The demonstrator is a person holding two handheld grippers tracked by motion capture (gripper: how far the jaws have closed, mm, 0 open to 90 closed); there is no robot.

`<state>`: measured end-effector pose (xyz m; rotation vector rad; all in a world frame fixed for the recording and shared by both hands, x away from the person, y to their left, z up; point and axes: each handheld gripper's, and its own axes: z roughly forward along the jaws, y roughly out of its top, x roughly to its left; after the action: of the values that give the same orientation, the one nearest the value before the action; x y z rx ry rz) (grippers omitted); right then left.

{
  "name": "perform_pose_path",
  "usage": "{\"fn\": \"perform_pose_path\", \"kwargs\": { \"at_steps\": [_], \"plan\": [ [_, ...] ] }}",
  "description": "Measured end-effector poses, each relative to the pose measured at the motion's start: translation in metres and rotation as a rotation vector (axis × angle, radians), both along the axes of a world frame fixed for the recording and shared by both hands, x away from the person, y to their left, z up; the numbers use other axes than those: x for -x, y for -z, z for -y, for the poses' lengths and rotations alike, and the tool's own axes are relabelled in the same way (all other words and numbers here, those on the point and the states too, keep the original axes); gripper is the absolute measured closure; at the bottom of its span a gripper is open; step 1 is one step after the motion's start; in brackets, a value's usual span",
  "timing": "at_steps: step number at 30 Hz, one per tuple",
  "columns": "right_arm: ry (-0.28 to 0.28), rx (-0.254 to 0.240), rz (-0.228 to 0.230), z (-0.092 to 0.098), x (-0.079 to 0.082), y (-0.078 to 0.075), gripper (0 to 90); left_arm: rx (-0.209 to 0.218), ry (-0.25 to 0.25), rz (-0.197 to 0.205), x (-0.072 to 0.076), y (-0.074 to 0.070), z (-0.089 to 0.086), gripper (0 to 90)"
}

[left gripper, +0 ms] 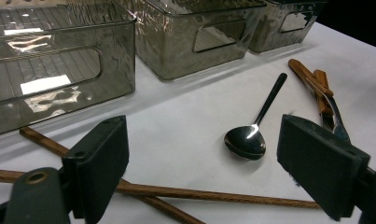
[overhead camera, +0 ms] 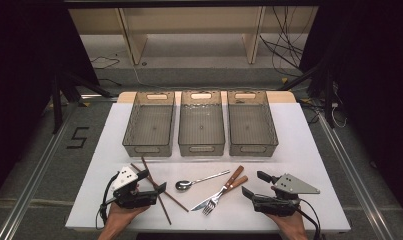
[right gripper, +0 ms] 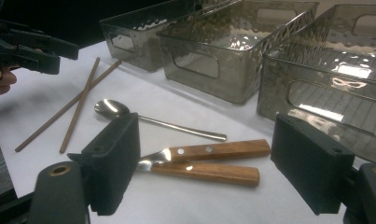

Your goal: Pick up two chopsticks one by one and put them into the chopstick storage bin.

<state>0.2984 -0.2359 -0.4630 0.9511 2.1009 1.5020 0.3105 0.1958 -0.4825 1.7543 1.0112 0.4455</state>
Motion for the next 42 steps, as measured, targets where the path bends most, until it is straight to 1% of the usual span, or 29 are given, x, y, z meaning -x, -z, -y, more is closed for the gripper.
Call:
{"fn": "perform_pose_path", "kwargs": {
  "at_steps": [5,6,10,17,18,24,27,28,29,30,32,33,34,36,37,38,39,40,41,42],
  "plan": [
    [0.001,0.001,-0.002,0.0,0.0,0.0,24.7,-0.004,0.001,-0.007,0.0,0.0,0.001,16.3],
    [0.002,0.001,-0.002,0.0,0.0,0.0,24.7,-0.01,0.004,-0.006,0.0,0.0,0.002,16.3],
    [0.0,0.003,-0.001,-0.001,0.0,0.0,24.8,-0.009,0.003,-0.012,-0.001,0.0,0.001,16.4],
    [0.001,0.004,-0.005,-0.001,0.0,0.0,25.3,-0.012,-0.011,-0.015,-0.002,-0.002,-0.002,16.3],
    [0.001,0.004,-0.005,-0.001,0.0,0.0,25.3,-0.006,-0.02,-0.015,-0.002,-0.002,-0.002,16.3],
    [-0.014,0.027,-0.011,-0.005,0.001,-0.002,25.8,-0.013,-0.053,-0.022,-0.004,-0.004,-0.008,16.3],
    [-0.015,0.031,-0.019,-0.007,0.001,-0.002,26.4,-0.021,-0.081,-0.028,-0.004,-0.004,-0.012,16.3],
    [-0.019,0.027,-0.022,-0.008,0.001,-0.003,27.0,-0.013,-0.095,-0.031,-0.004,-0.004,-0.014,16.3],
    [-0.038,0.032,-0.026,-0.014,0.002,-0.006,27.8,-0.007,-0.104,-0.034,-0.005,-0.004,-0.015,16.3],
    [-0.038,0.032,-0.026,-0.014,0.002,-0.006,27.8,-0.005,-0.109,-0.036,-0.005,-0.005,-0.016,16.3],
    [-0.08,0.051,-0.035,-0.026,0.003,-0.01,29.5,0.003,-0.125,-0.039,-0.005,-0.005,-0.018,16.3],
    [-0.08,0.051,-0.035,-0.026,0.003,-0.01,29.5,0.002,-0.131,-0.039,-0.005,-0.005,-0.019,16.3],
    [-0.098,0.056,-0.038,-0.032,0.004,-0.011,30.5,0.008,-0.142,-0.039,-0.005,-0.005,-0.02,16.3],
    [-0.127,0.076,-0.048,-0.042,0.005,-0.014,31.4,0.013,-0.148,-0.039,-0.004,-0.005,-0.021,16.3],
    [-0.157,0.099,-0.057,-0.053,0.005,-0.016,33.4,0.014,-0.153,-0.04,-0.004,-0.006,-0.021,16.3],
    [-0.165,0.111,-0.06,-0.058,0.005,-0.016,34.2,0.017,-0.158,-0.038,-0.004,-0.006,-0.022,16.3],
    [-0.165,0.111,-0.06,-0.058,0.005,-0.016,34.2,0.013,-0.161,-0.039,-0.004,-0.006,-0.022,16.3],
    [-0.173,0.116,-0.065,-0.064,0.005,-0.017,35.3,0.015,-0.167,-0.038,-0.004,-0.006,-0.023,16.3],
    [-0.189,0.136,-0.086,-0.076,0.002,-0.017,36.3,0.017,-0.171,-0.039,-0.004,-0.006,-0.024,16.3],
    [-0.189,0.136,-0.086,-0.076,0.002,-0.017,36.3,0.021,-0.177,-0.038,-0.004,-0.006,-0.024,16.3]
  ]
}}
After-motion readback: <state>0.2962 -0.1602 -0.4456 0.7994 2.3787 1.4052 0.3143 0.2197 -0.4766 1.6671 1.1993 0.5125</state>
